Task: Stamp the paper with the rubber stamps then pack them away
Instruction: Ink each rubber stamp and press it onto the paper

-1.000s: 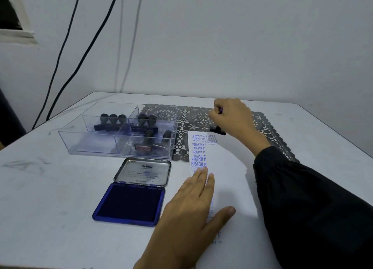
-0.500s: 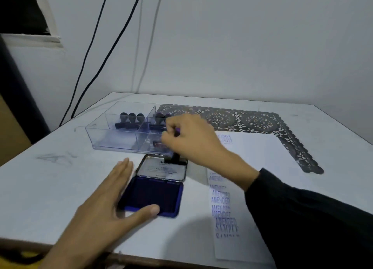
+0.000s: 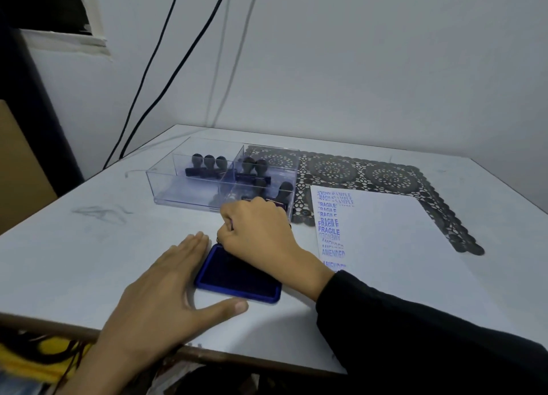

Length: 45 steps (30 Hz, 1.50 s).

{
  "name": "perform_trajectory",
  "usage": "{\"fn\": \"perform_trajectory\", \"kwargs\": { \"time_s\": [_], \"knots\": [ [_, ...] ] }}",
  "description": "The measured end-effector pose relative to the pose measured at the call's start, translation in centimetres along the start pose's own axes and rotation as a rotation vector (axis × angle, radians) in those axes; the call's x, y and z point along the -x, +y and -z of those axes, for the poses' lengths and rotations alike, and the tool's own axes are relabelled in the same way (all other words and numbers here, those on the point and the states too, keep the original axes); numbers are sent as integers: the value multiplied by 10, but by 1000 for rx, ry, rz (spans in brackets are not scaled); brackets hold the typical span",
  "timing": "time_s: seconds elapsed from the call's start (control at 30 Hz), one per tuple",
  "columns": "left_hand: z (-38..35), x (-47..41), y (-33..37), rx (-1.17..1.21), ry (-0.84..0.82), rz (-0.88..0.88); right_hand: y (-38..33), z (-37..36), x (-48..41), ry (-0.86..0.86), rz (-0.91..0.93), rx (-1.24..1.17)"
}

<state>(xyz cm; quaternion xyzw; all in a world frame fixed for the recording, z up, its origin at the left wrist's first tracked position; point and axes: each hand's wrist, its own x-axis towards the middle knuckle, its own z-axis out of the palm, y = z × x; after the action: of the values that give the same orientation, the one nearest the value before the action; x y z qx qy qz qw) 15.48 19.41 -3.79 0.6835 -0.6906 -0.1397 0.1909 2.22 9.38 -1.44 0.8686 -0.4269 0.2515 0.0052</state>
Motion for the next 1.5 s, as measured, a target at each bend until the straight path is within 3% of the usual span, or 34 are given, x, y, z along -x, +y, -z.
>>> {"fn": "perform_trajectory", "kwargs": {
  "time_s": [0.27,0.57,0.83,1.07,1.17,1.23,1.5],
  "knots": [
    [-1,-1,-1,-32,2,1,-4,-4,25,216,148,190],
    [-1,0,0,81,43,-10,0,4,23,174,165,110],
    [-12,-4,51,340,150,-223,87,79,-6,165,-112,-41],
    [-67,-21,132,218,20,-359,173,83,-7,111,-250,-19],
    [-83,-32,135,52,130,-386,187,73,-7,44,-234,61],
    [-92,-37,130,-68,73,-391,192,68,-7,-8,-203,103],
    [-112,-38,120,-198,241,-462,197,60,-12,-78,-181,106]
  ]
}}
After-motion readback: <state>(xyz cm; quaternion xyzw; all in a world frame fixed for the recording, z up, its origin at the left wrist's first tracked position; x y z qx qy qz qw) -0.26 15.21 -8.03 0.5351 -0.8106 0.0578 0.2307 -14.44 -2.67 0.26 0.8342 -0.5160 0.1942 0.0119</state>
